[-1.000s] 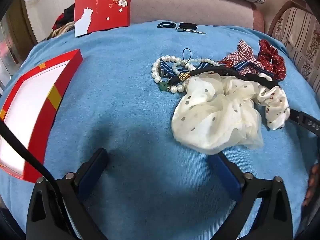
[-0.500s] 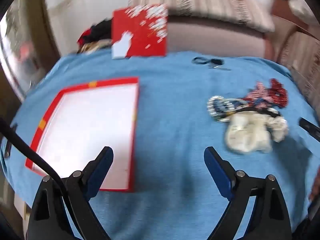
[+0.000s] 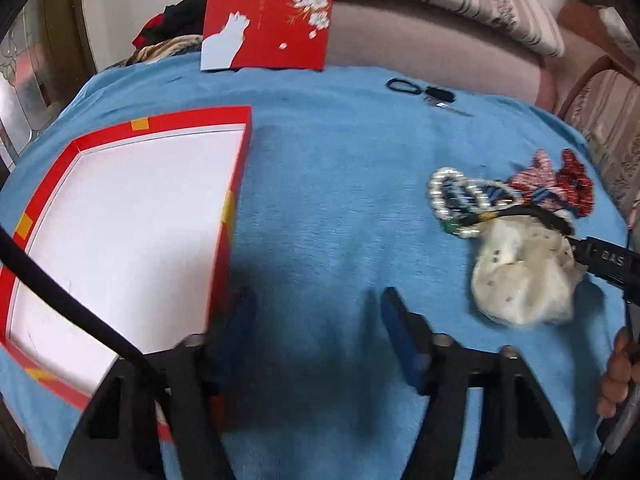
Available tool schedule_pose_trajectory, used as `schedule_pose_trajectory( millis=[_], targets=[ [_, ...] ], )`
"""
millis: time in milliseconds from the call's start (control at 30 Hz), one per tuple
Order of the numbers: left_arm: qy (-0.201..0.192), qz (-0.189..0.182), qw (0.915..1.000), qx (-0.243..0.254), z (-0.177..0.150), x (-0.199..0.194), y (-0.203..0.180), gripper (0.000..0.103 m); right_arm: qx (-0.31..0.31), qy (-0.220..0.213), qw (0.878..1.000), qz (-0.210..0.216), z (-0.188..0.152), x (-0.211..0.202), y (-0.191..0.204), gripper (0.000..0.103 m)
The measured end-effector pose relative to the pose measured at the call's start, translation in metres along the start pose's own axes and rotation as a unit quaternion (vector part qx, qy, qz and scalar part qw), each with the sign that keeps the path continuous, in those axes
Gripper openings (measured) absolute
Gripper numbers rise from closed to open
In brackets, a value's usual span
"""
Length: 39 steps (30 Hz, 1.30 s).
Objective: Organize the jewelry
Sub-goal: 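Move both grippers toward the pile of scrunchies and jewelry, then grasp the cream sheer scrunchie with left gripper while right grasps red polka-dot scrunchie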
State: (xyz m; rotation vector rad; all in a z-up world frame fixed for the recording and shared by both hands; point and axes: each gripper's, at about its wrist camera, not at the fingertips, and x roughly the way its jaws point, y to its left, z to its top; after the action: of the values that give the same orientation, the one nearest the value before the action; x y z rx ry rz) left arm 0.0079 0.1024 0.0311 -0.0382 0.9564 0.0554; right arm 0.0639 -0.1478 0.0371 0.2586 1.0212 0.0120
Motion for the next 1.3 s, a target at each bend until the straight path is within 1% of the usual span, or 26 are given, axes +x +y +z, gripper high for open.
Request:
schedule_pose_trajectory(
  millis=[33, 67, 100, 200, 267, 300, 333, 367, 400, 433, 467, 500, 533, 567, 600, 667, 700, 767, 833, 867, 900, 967, 1033, 1100, 1200, 1300],
  targets=[
    [-0.006, 0.020, 0.9997, 0.014, 0.003, 0.003, 0.000, 0.047, -0.014, 0.005, 1.000, 0.024, 0.000, 0.003, 0.012, 0.055],
    [-0.007, 0.025, 0.9994, 0.021, 0.005, 0.004, 0.002, 0.045, -0.020, 0.016, 0.998, 0.060, -0.001, 0.005, 0.022, 0.055],
    [-0.005, 0.028, 0.9993, 0.025, 0.008, 0.007, 0.005, 0.043, -0.029, 0.025, 0.996, 0.086, -0.002, 0.008, 0.032, 0.055],
    [-0.002, 0.047, 0.9988, 0.008, 0.017, 0.012, 0.026, 0.041, -0.080, 0.041, 0.987, 0.132, -0.014, 0.014, 0.069, 0.055],
    [0.001, 0.065, 0.9978, -0.012, 0.023, 0.017, 0.050, 0.041, -0.108, 0.057, 0.977, 0.172, -0.024, 0.012, 0.088, 0.055],
    [0.003, 0.073, 0.9971, -0.020, 0.024, 0.018, 0.058, 0.041, -0.119, 0.063, 0.974, 0.184, -0.026, 0.008, 0.095, 0.055],
    [0.008, 0.082, 0.9959, -0.039, 0.025, 0.019, 0.074, 0.041, -0.130, 0.060, 0.971, 0.189, -0.024, 0.001, 0.097, 0.055],
    [0.011, 0.082, 0.9950, -0.056, 0.026, 0.017, 0.084, 0.041, -0.139, 0.048, 0.972, 0.186, -0.025, -0.006, 0.100, 0.056],
    [0.012, 0.078, 0.9945, -0.069, 0.026, 0.015, 0.091, 0.041, -0.141, 0.035, 0.971, 0.188, -0.024, -0.016, 0.097, 0.057],
    [0.010, 0.063, 0.9939, -0.090, 0.026, 0.007, 0.099, 0.041, -0.134, 0.028, 0.972, 0.192, -0.020, -0.023, 0.092, 0.059],
    [0.005, 0.052, 0.9937, -0.100, 0.027, 0.000, 0.100, 0.042, -0.120, 0.018, 0.974, 0.193, -0.016, -0.030, 0.084, 0.063],
    [-0.007, 0.040, 0.9942, -0.099, 0.028, -0.010, 0.098, 0.042, -0.105, 0.003, 0.976, 0.190, -0.013, -0.037, 0.076, 0.065],
    [-0.020, 0.028, 0.9952, -0.092, 0.030, -0.020, 0.093, 0.047, -0.090, -0.012, 0.979, 0.180, -0.009, -0.044, 0.064, 0.065],
    [-0.031, 0.019, 0.9960, -0.082, 0.033, -0.027, 0.086, 0.056, -0.075, -0.029, 0.983, 0.166, -0.007, -0.051, 0.053, 0.065],
    [-0.039, 0.012, 0.9964, -0.074, 0.037, -0.032, 0.079, 0.061, -0.059, -0.040, 0.985, 0.155, -0.002, -0.054, 0.039, 0.065],
    [-0.057, -0.013, 0.9970, -0.050, 0.046, -0.038, 0.060, 0.076, -0.018, -0.056, 0.990, 0.125, 0.008, -0.057, 0.015, 0.065],
    [-0.058, -0.021, 0.9973, -0.039, 0.052, -0.036, 0.052, 0.078, 0.000, -0.061, 0.991, 0.116, 0.012, -0.062, 0.002, 0.065],
    [-0.054, -0.021, 0.9980, -0.026, 0.065, -0.024, 0.044, 0.078, 0.039, -0.064, 0.992, 0.099, 0.022, -0.063, -0.018, 0.065],
    [-0.042, -0.019, 0.9985, -0.029, 0.076, -0.008, 0.042, 0.078, 0.060, -0.066, 0.993, 0.077, 0.035, -0.058, -0.033, 0.065],
    [-0.026, -0.025, 0.9986, -0.040, 0.082, 0.005, 0.044, 0.078, 0.066, -0.070, 0.993, 0.066, 0.034, -0.059, -0.043, 0.065],
    [-0.009, -0.018, 0.9981, -0.057, 0.081, 0.011, 0.046, 0.078, 0.072, -0.074, 0.993, 0.053, 0.036, -0.058, -0.049, 0.065],
    [0.012, -0.036, 0.9957, -0.084, 0.085, 0.028, 0.054, 0.078, 0.084, -0.075, 0.993, 0.040, 0.041, -0.053, -0.066, 0.066],
    [0.022, -0.044, 0.9936, -0.102, 0.086, 0.038, 0.061, 0.078, 0.088, -0.074, 0.993, 0.024, 0.049, -0.045, -0.077, 0.066],
    [0.026, -0.049, 0.9925, -0.109, 0.087, 0.046, 0.065, 0.078, 0.086, -0.076, 0.993, 0.018, 0.050, -0.041, -0.086, 0.070],
    [0.035, -0.057, 0.9913, -0.114, 0.089, 0.055, 0.068, 0.078, 0.072, -0.083, 0.994, 0.007, 0.062, -0.033, -0.090, 0.071],
    [0.045, -0.069, 0.9898, -0.116, 0.089, 0.064, 0.069, 0.078, 0.060, -0.088, 0.994, 0.005, 0.072, -0.023, -0.088, 0.072]
  ],
)
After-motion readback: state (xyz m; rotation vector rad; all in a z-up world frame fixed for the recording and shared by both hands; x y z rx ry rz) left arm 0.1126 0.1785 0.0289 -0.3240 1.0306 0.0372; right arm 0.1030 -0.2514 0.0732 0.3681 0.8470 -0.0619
